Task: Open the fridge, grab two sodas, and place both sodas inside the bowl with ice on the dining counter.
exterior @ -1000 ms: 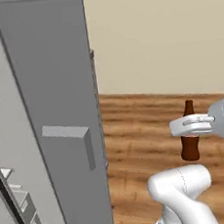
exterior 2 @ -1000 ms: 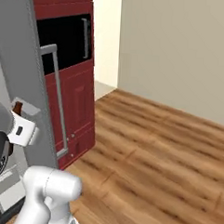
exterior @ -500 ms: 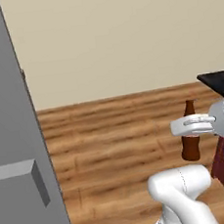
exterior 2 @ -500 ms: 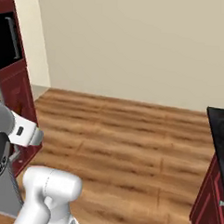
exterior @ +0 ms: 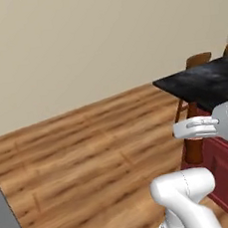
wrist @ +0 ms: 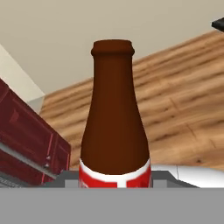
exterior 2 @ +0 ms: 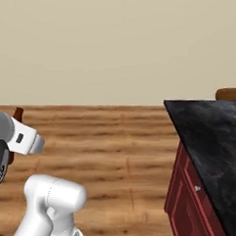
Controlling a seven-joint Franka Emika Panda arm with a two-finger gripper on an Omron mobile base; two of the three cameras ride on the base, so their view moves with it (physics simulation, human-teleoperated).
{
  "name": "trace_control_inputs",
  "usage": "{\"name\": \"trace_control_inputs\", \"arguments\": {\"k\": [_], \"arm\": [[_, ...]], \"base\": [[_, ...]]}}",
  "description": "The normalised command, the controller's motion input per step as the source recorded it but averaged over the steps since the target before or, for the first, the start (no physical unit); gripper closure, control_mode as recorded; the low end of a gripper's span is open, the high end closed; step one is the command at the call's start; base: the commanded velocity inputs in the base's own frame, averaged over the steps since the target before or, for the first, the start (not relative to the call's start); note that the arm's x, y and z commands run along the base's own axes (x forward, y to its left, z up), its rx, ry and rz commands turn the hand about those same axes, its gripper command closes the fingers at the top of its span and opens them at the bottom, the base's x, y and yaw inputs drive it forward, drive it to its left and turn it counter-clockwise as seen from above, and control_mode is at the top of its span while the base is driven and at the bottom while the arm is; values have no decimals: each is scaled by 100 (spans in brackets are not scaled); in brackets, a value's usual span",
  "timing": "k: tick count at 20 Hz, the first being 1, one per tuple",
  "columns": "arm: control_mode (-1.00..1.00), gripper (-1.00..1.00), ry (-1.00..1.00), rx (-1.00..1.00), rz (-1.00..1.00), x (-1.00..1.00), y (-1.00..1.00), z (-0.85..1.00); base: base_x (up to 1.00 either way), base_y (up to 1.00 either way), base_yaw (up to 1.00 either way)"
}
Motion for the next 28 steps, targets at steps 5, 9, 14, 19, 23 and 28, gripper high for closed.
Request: {"name": "trace_control_inputs", "arguments": {"k": [5,9,14,19,23,28], "arm": [[100,100,0,0,0,0,0,0],[100,100,0,0,0,0,0,0],[100,100,0,0,0,0,0,0],[100,100,0,0,0,0,0,0],[100,100,0,0,0,0,0,0],[100,100,0,0,0,0,0,0]], "base": [[98,1,-44],[100,0,-42],[100,7,-44],[96,17,-46],[89,33,-49],[77,44,-52]]}}
